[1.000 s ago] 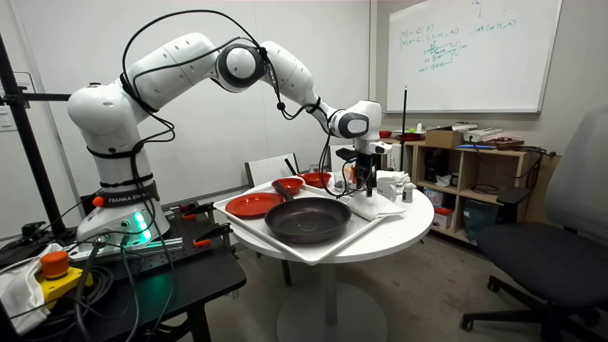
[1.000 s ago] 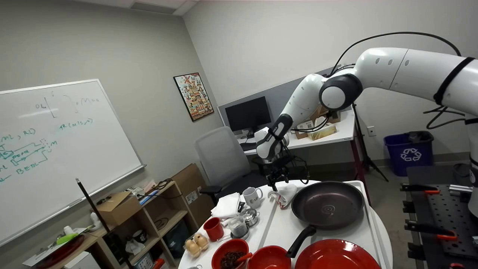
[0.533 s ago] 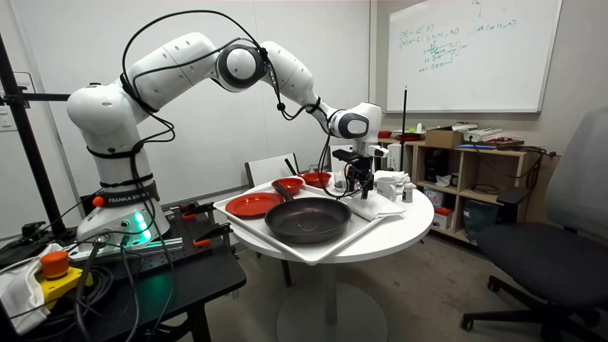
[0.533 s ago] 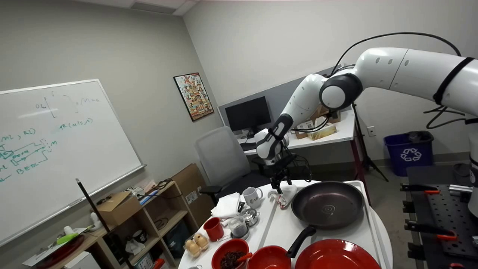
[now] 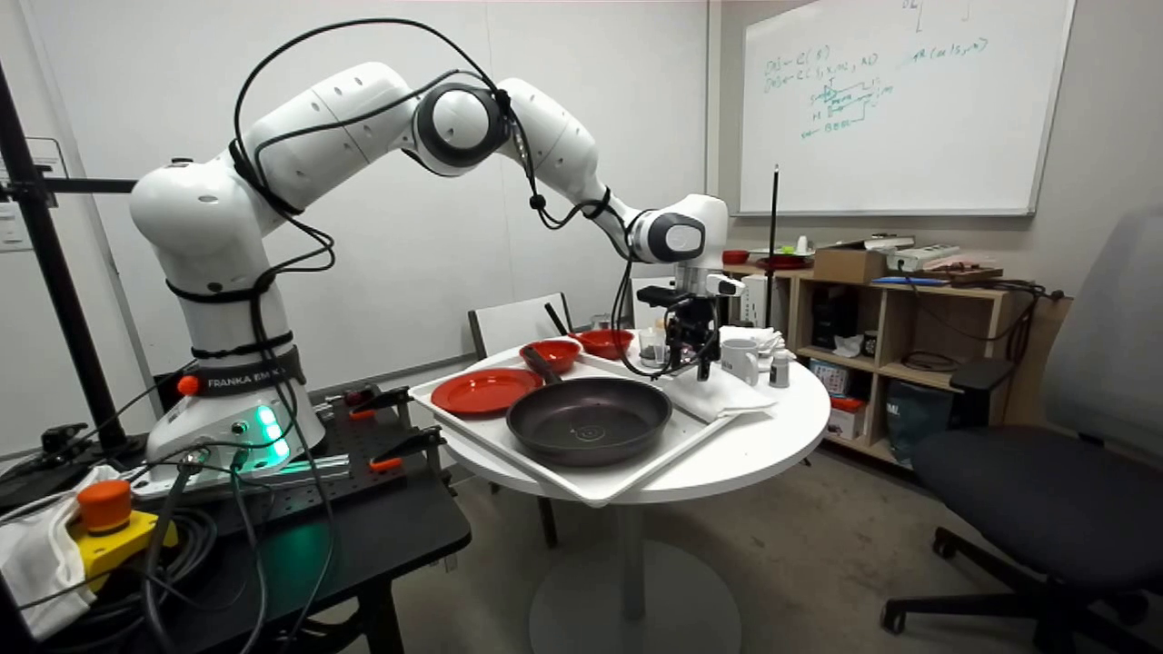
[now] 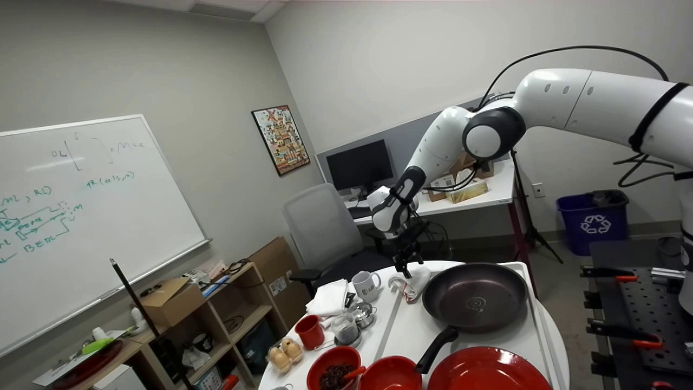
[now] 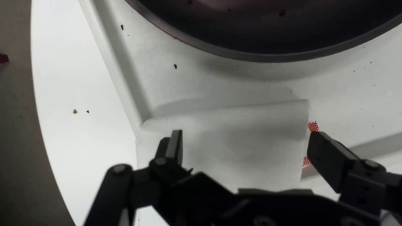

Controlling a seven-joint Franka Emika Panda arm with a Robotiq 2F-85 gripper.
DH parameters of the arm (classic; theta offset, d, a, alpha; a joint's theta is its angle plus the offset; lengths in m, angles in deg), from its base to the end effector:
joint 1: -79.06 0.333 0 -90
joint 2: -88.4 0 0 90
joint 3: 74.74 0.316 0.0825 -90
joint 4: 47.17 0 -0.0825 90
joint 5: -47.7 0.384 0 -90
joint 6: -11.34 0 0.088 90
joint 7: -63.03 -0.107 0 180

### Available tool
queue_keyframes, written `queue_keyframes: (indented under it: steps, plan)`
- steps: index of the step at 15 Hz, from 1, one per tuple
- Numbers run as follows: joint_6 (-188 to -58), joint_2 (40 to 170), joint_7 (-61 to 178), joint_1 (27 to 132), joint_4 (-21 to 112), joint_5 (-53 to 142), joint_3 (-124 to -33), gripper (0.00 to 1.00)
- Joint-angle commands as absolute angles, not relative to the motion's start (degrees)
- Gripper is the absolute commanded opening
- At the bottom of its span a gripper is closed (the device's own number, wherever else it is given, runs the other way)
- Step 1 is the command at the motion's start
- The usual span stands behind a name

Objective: Use the towel to wipe the pan

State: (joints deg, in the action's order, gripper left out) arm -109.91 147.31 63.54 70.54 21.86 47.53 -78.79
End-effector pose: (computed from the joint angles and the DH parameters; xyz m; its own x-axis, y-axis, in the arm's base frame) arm 0.7270 -0.1483 0.1392 0.9769 -0.1796 -0.1158 -0.1733 -0.9829 0.0618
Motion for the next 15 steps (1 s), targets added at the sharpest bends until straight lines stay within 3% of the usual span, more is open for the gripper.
queue_keyframes:
  steps: [1, 15]
  plan:
    - [-109.68, 147.59, 63.62, 70.50, 21.43, 47.59, -78.83, 1.00]
    - [-108.78, 153.81, 62.33, 72.51, 13.58, 46.51, -79.49, 1.00]
